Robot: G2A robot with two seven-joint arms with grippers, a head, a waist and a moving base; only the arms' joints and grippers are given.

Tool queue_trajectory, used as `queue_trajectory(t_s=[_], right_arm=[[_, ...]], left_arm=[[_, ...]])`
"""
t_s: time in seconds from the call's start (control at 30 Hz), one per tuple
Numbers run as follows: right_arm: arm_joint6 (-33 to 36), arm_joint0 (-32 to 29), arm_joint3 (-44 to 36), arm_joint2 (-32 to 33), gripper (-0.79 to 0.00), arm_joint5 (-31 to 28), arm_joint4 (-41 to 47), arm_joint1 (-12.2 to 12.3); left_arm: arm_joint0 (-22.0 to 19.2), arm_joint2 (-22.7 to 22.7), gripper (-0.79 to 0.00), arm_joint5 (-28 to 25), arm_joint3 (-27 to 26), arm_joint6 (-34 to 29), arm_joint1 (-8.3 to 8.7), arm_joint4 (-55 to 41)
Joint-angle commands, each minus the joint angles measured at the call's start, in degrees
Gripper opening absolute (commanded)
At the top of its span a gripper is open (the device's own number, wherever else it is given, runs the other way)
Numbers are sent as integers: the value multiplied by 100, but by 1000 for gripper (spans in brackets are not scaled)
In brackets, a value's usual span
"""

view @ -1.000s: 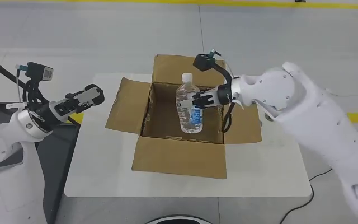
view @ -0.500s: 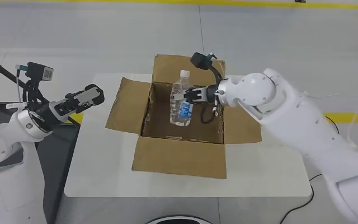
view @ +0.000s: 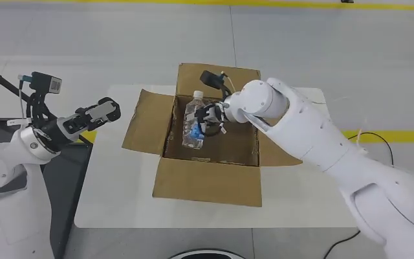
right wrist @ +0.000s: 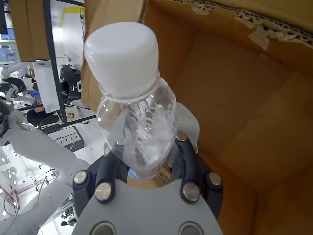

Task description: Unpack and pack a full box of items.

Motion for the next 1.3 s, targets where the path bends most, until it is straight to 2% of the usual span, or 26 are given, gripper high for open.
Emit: queue_trajectory(t_s=[0.0, 0.33, 0.4, 0.5, 0.8, 1.27], right_arm=[[85, 31, 171, -19, -785, -77, 5, -129], [79, 64, 264, 14, -785, -137, 2, -168], [-23, -86, 222, 124, -785, -144, 166, -169], [-70, -193, 299, 137, -785, 138, 96, -207], [-18, -420, 687, 199, -785, 283, -5, -361], [139, -495, 1477, 104, -785, -139, -336, -888]], left_arm=[[0, 0, 0, 0, 0, 0, 0, 0], [0, 0, 0, 0, 0, 0, 0, 0], [0, 0, 0, 0, 0, 0, 0, 0], [0, 0, 0, 0, 0, 0, 0, 0], [0, 0, 0, 0, 0, 0, 0, 0], [0, 0, 0, 0, 0, 0, 0, 0]])
